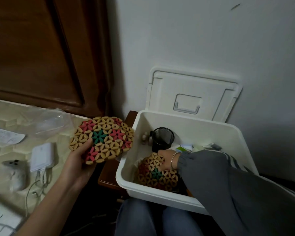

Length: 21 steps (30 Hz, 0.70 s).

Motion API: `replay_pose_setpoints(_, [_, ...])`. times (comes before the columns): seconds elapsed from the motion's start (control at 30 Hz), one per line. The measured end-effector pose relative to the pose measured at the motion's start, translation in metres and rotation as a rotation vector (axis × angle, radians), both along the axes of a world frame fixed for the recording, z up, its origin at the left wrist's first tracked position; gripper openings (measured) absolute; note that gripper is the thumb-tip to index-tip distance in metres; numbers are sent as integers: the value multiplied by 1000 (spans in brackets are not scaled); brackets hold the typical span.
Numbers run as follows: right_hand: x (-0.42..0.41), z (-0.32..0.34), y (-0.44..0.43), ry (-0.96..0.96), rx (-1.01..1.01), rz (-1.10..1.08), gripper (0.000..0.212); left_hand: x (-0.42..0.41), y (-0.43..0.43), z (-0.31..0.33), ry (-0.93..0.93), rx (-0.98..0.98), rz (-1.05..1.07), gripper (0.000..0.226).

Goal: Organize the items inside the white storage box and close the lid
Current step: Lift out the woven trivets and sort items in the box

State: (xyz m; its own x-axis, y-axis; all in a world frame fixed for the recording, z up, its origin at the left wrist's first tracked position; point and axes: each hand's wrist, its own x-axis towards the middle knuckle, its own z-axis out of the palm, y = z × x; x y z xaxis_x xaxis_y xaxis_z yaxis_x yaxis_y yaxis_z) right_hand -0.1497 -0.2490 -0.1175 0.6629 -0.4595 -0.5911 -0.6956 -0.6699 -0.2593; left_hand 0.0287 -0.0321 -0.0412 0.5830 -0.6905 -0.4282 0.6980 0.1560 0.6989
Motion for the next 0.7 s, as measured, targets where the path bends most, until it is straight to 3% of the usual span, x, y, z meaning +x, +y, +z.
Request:
replay_pose_setpoints(0.2, [6,2,-5,61,-16,-9,72,0,0,-2,-16,-12,-9,17])
replay_pose_setpoints(0.3, [1,12,-1,-141,-46,-61,46,1,2,-3,-64,-13,-21,19])
replay_pose_setpoints(0.4, [-15,42,6,-293,105,-104,48,0,-2,-2,-127,-26,-53,23])
replay_pose_setpoints(0.5, [-45,99,2,-385,97,-2,19,-6,-12,3,-178,-67,-81,33])
replay_pose_setpoints(0.6, [-78,165,-3,-529,163,-51,16,-15,-27,7,-226,-111,-127,44])
replay_pose_setpoints(0.7, [-100,190,-11,-856,443,-294,21,-31,-51,12,-223,-156,-238,49])
